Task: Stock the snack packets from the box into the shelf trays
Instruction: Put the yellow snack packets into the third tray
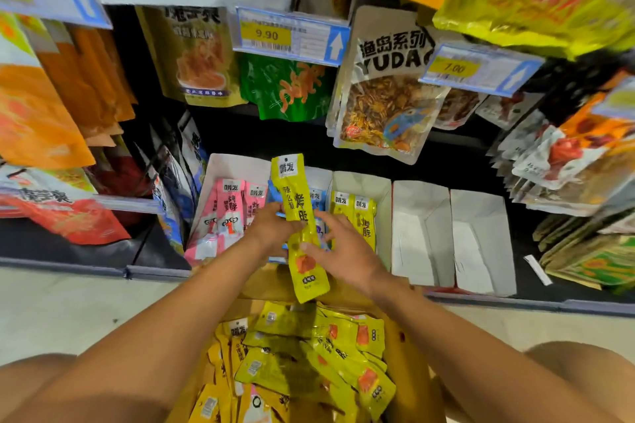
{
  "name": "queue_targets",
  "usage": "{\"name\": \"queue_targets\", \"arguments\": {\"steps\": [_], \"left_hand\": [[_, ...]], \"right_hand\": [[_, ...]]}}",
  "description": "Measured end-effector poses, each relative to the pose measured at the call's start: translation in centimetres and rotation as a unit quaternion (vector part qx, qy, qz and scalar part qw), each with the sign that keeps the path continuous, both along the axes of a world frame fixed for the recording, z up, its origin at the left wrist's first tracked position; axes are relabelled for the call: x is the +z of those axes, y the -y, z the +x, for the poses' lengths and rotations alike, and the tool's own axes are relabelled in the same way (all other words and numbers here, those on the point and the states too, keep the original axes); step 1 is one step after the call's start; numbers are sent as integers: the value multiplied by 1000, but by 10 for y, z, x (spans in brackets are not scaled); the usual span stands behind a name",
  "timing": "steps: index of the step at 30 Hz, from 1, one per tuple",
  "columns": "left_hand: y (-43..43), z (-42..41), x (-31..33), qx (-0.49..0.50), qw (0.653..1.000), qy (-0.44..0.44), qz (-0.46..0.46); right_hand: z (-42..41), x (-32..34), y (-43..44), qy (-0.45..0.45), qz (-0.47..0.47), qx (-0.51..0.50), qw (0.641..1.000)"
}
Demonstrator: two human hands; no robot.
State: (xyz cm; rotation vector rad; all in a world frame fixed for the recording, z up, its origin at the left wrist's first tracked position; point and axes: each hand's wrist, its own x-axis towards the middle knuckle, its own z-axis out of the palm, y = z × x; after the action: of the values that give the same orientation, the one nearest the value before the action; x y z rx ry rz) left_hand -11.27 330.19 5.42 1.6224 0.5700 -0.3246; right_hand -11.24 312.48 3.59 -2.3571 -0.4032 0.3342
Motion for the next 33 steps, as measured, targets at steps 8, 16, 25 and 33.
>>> {"name": "queue_targets", "arguments": {"steps": [8, 16, 25, 33], "left_hand": [[18, -7, -3, -29, 999, 26, 11], [-1, -26, -27, -216, 911, 133, 326], [-8, -50, -85, -402, 776, -71, 481], [-8, -52, -101, -413, 758, -92, 496]], "right_hand": [[-19, 5, -9, 39, -99, -68, 992], [13, -2, 31, 5, -114, -166, 979], [78, -64, 84, -91, -178, -240, 950], [94, -99, 68, -96, -216, -240, 942]]}}
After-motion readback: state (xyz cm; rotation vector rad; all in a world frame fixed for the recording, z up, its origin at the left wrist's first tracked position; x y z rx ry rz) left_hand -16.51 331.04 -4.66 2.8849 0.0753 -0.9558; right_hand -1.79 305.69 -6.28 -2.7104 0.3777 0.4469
